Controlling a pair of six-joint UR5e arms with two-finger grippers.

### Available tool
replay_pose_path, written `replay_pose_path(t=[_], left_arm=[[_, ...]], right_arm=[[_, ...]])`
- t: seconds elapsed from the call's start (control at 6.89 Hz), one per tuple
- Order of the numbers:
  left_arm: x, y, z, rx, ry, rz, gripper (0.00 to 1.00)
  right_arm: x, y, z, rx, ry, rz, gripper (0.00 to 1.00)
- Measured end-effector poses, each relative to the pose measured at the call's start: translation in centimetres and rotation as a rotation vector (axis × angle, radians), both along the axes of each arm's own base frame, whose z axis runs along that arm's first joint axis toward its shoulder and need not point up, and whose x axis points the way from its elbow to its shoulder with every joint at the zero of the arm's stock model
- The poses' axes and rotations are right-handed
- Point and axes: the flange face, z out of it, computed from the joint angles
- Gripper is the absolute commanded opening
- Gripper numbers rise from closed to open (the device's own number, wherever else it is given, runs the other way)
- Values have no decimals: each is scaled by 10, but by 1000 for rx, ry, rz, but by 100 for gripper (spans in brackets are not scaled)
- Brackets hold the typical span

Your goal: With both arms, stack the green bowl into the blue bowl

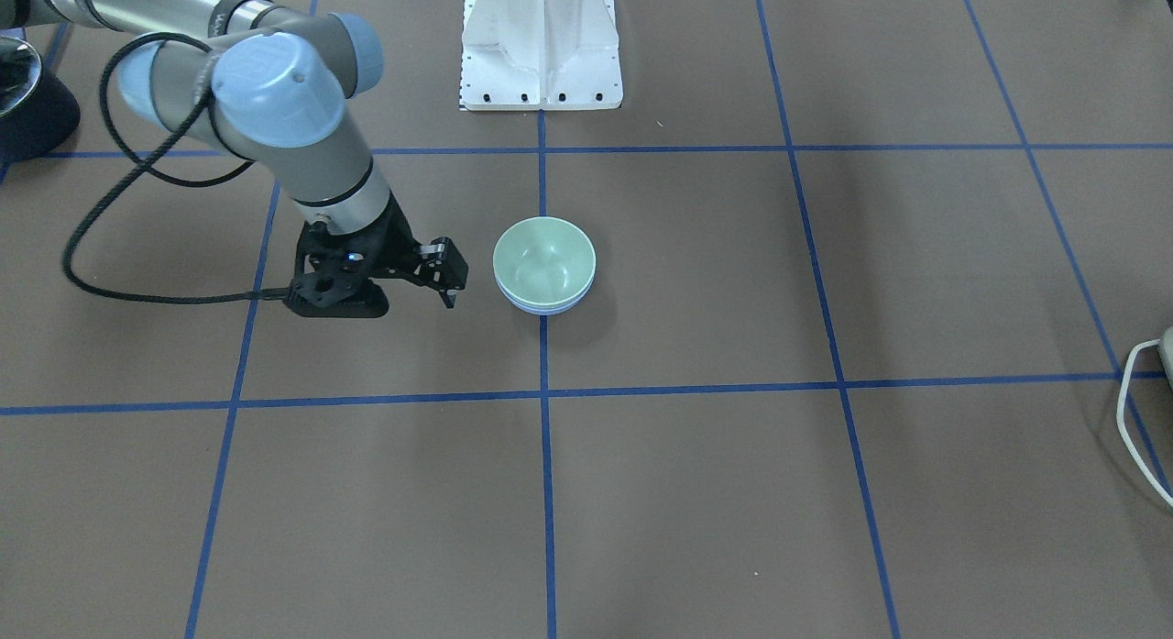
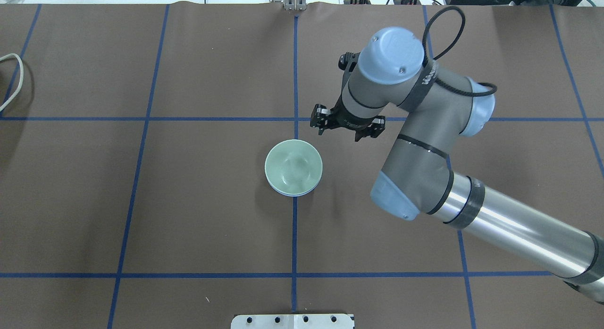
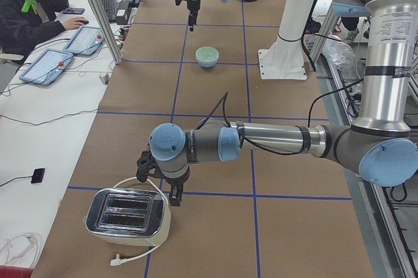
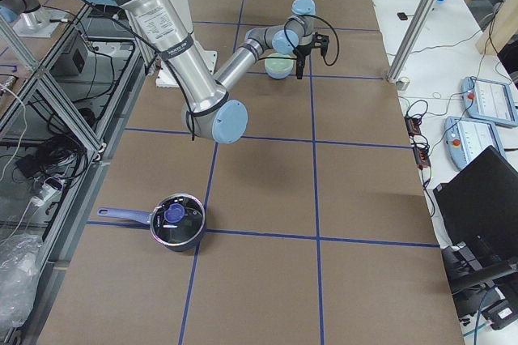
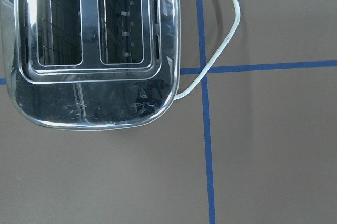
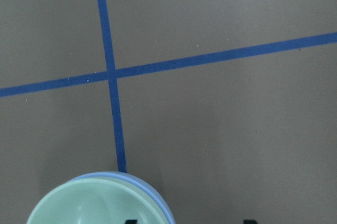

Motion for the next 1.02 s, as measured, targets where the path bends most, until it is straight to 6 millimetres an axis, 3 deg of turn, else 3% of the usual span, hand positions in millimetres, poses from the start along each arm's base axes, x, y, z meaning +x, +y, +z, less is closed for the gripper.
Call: replay_pose_path(t=[0.29,0.58,0.73,0.87,1.02], left_arm=[[3,0,-1,1,0,-65,99],[5,-1,-4,29,-1,-89,99],[6,-2,-5,40,-1,-90,99],[6,-2,-7,45,-1,-90,99],[6,-1,-8,50,0,-90,99]], right_arm=[[112,-51,70,80,49,-42,100],[234,-74,145,137,125,-96,100],[295,-70,185,119,134,-99,100],[342,-54,223,85,135,-81,100],[376,-35,257,64,145,-72,100]])
